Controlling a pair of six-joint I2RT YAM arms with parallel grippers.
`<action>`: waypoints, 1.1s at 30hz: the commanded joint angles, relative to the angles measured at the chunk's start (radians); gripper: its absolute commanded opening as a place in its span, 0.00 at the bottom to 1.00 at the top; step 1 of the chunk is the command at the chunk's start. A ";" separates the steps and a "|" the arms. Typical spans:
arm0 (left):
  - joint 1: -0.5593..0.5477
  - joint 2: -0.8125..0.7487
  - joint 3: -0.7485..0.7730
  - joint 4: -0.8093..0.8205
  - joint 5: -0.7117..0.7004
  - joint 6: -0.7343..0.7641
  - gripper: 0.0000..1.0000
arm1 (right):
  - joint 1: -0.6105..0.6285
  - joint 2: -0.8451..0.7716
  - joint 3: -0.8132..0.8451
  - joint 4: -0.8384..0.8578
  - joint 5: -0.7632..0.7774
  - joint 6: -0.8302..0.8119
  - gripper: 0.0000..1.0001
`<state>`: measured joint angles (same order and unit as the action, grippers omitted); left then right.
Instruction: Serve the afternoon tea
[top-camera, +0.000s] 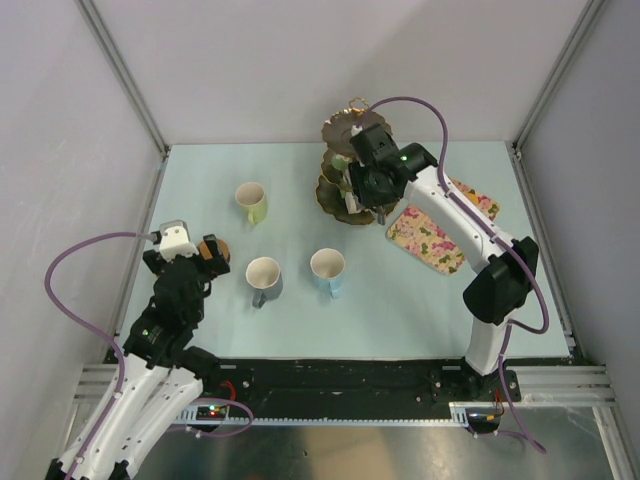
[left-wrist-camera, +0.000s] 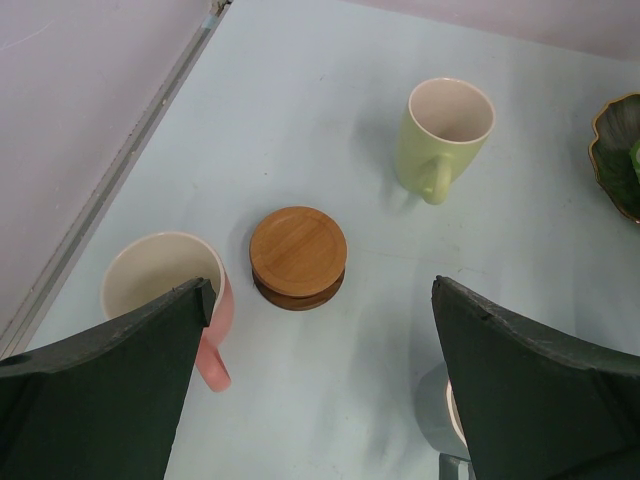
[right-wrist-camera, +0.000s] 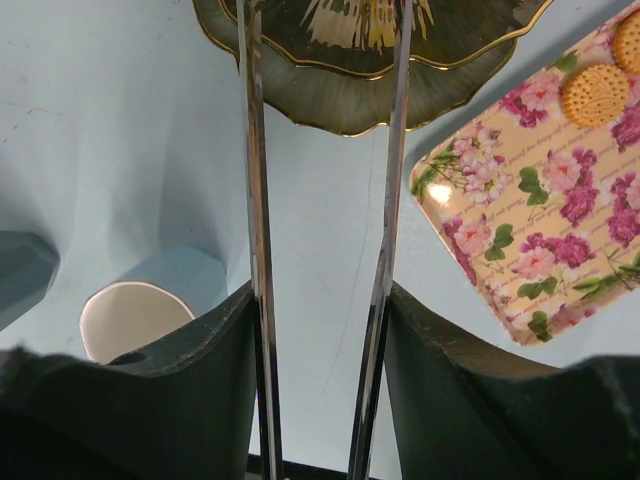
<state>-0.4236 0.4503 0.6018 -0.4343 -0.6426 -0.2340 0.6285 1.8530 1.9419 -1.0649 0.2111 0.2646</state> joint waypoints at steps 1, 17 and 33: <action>-0.006 -0.006 -0.005 0.029 -0.005 0.018 0.98 | 0.004 -0.080 0.011 0.000 0.024 -0.018 0.53; -0.006 0.014 -0.004 0.029 -0.003 0.015 0.98 | -0.108 -0.499 -0.389 -0.074 0.088 -0.008 0.51; -0.008 0.022 -0.002 0.028 -0.001 0.017 0.98 | -0.348 -0.447 -0.678 0.199 0.048 -0.076 0.52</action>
<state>-0.4236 0.4706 0.6018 -0.4339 -0.6426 -0.2344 0.2897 1.3537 1.2606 -1.0107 0.2642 0.2268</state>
